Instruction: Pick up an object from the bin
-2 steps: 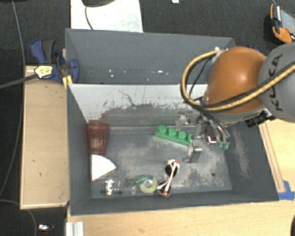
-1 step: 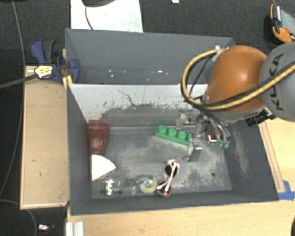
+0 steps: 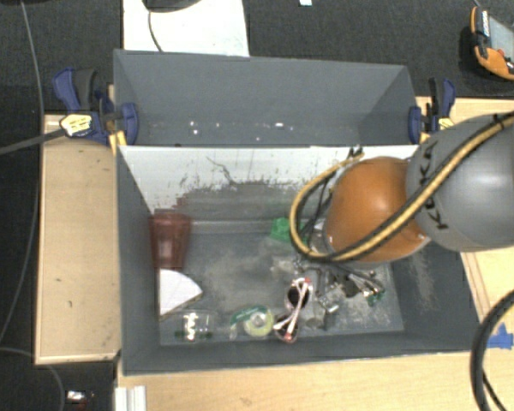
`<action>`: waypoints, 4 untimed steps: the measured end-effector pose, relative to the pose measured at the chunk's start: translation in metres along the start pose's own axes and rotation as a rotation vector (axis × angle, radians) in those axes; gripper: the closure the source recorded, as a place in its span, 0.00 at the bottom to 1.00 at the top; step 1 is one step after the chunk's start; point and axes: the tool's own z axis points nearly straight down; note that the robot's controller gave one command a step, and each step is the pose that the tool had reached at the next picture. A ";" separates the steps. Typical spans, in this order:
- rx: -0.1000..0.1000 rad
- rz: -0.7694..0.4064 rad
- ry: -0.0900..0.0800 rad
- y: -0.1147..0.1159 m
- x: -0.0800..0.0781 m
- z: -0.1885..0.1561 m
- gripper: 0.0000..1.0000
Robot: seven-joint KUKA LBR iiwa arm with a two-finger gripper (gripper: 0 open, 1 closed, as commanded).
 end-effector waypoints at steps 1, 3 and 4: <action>-0.002 0.416 0.005 -0.039 -0.045 0.015 0.00; 0.001 0.002 -0.003 0.008 -0.006 0.020 0.00; 0.000 -0.405 -0.002 0.027 0.013 0.019 1.00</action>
Offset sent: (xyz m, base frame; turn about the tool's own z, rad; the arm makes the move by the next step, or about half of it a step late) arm -0.0033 0.0067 -0.0199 -0.4455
